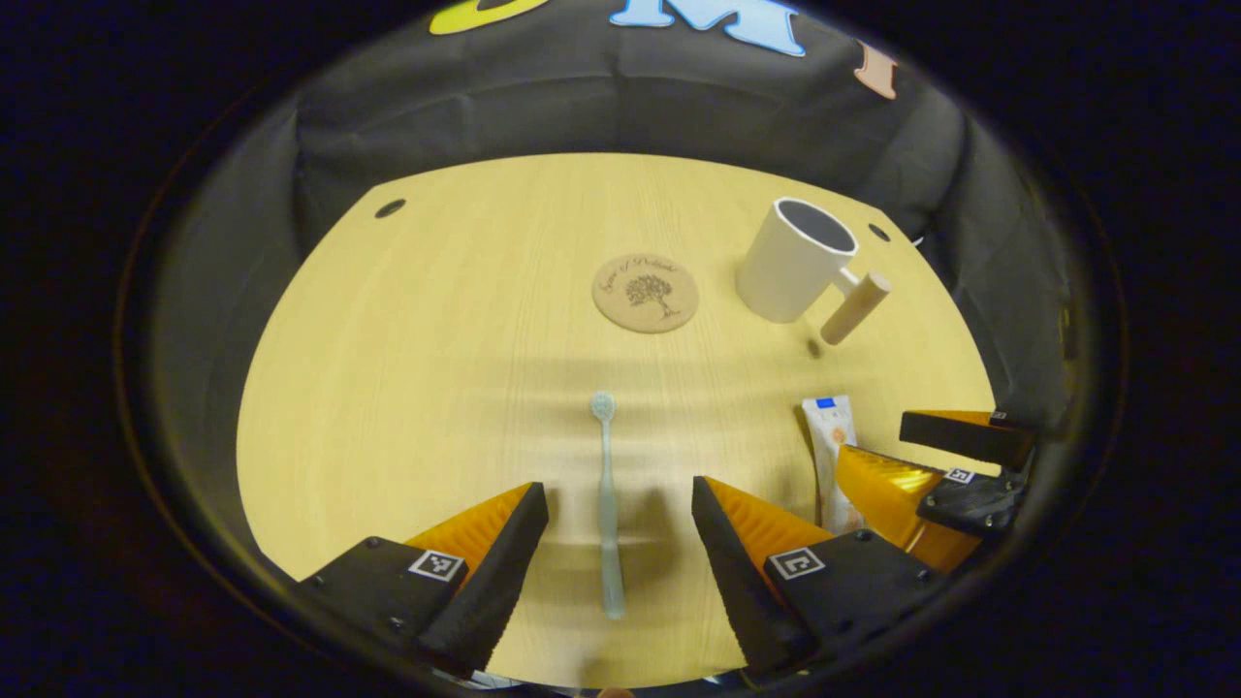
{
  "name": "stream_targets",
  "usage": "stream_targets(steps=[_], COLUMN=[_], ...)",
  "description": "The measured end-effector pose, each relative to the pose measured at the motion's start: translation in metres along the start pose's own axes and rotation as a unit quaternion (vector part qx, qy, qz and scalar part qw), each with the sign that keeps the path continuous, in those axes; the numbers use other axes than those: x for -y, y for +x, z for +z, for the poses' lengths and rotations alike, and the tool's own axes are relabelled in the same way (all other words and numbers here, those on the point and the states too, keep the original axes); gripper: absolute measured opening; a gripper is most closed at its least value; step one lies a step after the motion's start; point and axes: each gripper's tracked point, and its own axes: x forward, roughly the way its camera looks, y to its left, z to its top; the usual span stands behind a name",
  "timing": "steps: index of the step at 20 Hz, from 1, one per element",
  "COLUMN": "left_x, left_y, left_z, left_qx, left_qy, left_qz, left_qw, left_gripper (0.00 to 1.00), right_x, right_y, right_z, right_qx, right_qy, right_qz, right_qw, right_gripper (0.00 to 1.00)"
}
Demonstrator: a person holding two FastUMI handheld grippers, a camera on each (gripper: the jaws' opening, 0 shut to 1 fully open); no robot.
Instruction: Put the toothbrush and toothpaste on the desktop into the cup, then pick up the cup and place it on the coaster on the desktop.
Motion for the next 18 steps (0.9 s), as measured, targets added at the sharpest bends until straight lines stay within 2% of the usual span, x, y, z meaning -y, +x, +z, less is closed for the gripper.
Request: stream_targets(steps=[7, 14, 17, 18], left_x=[0.004, -0.003, -0.008, -0.013], left_y=[0.017, 0.025, 0.028, 0.027], left_z=[-0.025, -0.036, -0.036, -0.037], left_qx=[-0.082, -0.129, -0.131, -0.134], left_qy=[-0.007, -0.011, 0.008, 0.015], left_qz=[-0.005, 0.008, 0.026, 0.033], left_qw=[0.997, 0.992, 0.991, 0.99], left_gripper=[0.99, 0.98, 0.91, 0.83], right_x=[-0.002, -0.003, 0.0, 0.002], right_y=[0.017, 0.031, 0.035, 0.036], right_z=[-0.02, -0.027, -0.029, -0.028], right_qx=[-0.068, -0.092, -0.1, -0.097], right_qy=[-0.006, -0.01, -0.017, -0.02], right_qz=[0.007, 0.009, 0.002, -0.001], right_qw=[0.998, 0.996, 0.995, 0.995], right_gripper=[0.98, 0.98, 0.97, 0.94])
